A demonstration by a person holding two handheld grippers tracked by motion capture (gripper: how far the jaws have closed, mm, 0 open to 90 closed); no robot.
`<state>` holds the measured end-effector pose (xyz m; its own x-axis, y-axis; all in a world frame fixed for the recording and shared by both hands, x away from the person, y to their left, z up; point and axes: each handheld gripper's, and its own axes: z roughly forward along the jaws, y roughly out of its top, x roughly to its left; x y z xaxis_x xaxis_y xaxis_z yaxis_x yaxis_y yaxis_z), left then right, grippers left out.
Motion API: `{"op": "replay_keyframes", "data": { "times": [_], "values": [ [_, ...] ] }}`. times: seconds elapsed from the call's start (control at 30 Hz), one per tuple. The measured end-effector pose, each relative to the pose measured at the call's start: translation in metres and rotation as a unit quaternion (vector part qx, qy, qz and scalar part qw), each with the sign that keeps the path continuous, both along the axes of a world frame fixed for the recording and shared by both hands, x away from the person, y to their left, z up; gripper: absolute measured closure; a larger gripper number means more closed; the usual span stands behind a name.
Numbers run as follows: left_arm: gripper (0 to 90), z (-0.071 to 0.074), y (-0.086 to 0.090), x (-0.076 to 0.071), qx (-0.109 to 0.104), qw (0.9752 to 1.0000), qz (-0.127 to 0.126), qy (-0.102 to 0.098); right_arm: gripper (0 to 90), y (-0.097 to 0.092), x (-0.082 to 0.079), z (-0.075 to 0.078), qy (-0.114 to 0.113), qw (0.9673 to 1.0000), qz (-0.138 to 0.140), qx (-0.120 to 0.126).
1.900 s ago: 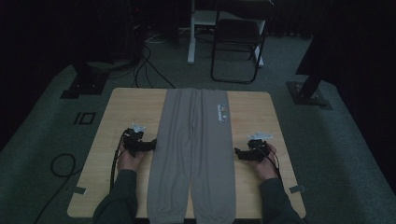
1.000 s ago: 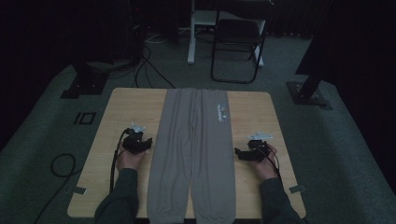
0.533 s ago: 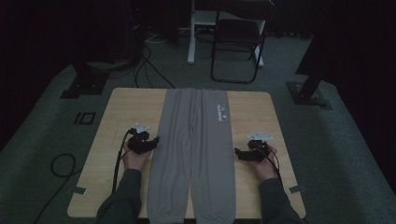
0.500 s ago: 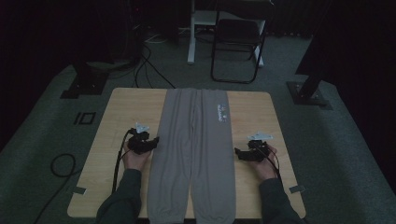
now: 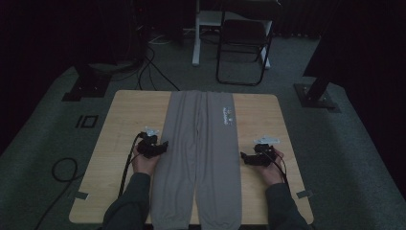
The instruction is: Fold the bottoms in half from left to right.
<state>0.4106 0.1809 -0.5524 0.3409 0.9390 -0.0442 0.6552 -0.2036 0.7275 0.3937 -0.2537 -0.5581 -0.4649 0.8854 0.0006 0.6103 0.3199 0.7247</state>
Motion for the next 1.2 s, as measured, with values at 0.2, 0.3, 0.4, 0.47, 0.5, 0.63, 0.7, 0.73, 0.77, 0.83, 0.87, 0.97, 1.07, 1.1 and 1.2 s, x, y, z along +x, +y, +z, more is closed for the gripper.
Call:
{"op": "replay_keyframes", "data": {
  "times": [0.2, 0.3, 0.4, 0.47, 0.5, 0.63, 0.7, 0.73, 0.77, 0.83, 0.87, 0.97, 1.07, 1.1, 1.2],
  "values": [
    [50.1, 0.000, -0.003, 0.002, 0.017, 0.9998, 0.001, -0.005, 14.3, 0.001, -0.001, 0.000, 0.000, 1.0000, -0.001, 0.001],
    [71.9, 0.001, 0.002, 0.000, 0.012, 0.9999, 0.003, -0.003, 14.3, 0.001, -0.002, 0.000, 0.000, 1.0000, 0.001, 0.000],
    [86.5, 0.002, 0.008, -0.001, 0.004, 1.0000, 0.004, 0.008, 14.3, 0.001, -0.002, 0.000, -0.001, 1.0000, 0.003, 0.000],
    [87.8, 0.004, 0.013, -0.003, 0.015, 0.9998, 0.006, 0.011, 14.4, 0.001, -0.002, 0.000, -0.001, 1.0000, 0.004, 0.000],
    [88.1, 0.004, 0.014, -0.004, 0.018, 0.9997, 0.007, 0.011, 14.4, 0.001, -0.002, 0.000, -0.001, 1.0000, 0.004, 0.000],
    [88.2, 0.004, 0.019, -0.006, 0.031, 0.9993, 0.017, 0.009, 14.4, 0.001, -0.002, 0.000, 0.000, 1.0000, 0.005, 0.000],
    [88.3, 0.005, 0.022, -0.007, 0.042, 0.9988, 0.023, 0.007, 14.4, 0.001, -0.002, 0.000, 0.000, 1.0000, 0.006, 0.000],
    [88.3, 0.005, 0.024, -0.007, 0.046, 0.9986, 0.026, 0.007, 14.3, 0.001, -0.002, 0.000, 0.000, 1.0000, 0.006, 0.000],
    [88.3, 0.005, 0.026, -0.008, 0.049, 0.9984, 0.029, 0.008, 14.4, 0.001, -0.002, 0.000, 0.000, 1.0000, 0.006, 0.000],
    [88.4, 0.006, 0.030, -0.010, 0.052, 0.9980, 0.033, 0.010, 14.4, 0.001, -0.002, 0.000, 0.000, 1.0000, 0.007, 0.000],
    [88.3, 0.006, 0.032, -0.011, 0.053, 0.9979, 0.034, 0.011, 14.4, 0.001, -0.003, 0.000, 0.000, 1.0000, 0.007, 0.000],
    [88.3, 0.006, 0.037, -0.013, 0.049, 0.9981, 0.037, 0.013, 14.5, 0.001, -0.003, 0.000, -0.001, 1.0000, 0.008, 0.000],
    [88.3, 0.006, 0.044, -0.015, 0.034, 0.9985, 0.040, 0.017, 21.8, 0.001, -0.005, 0.000, -0.003, 1.0000, 0.006, 0.002],
    [88.3, 0.006, 0.044, -0.015, 0.031, 0.9987, 0.038, 0.016, 27.5, 0.001, -0.006, 0.001, -0.008, 0.9999, 0.006, 0.006],
    [88.3, 0.005, 0.045, -0.014, 0.025, 0.9988, 0.037, 0.017, 37.4, 0.002, -0.008, 0.001, -0.013, 0.9998, 0.004, 0.013]
  ]
}}
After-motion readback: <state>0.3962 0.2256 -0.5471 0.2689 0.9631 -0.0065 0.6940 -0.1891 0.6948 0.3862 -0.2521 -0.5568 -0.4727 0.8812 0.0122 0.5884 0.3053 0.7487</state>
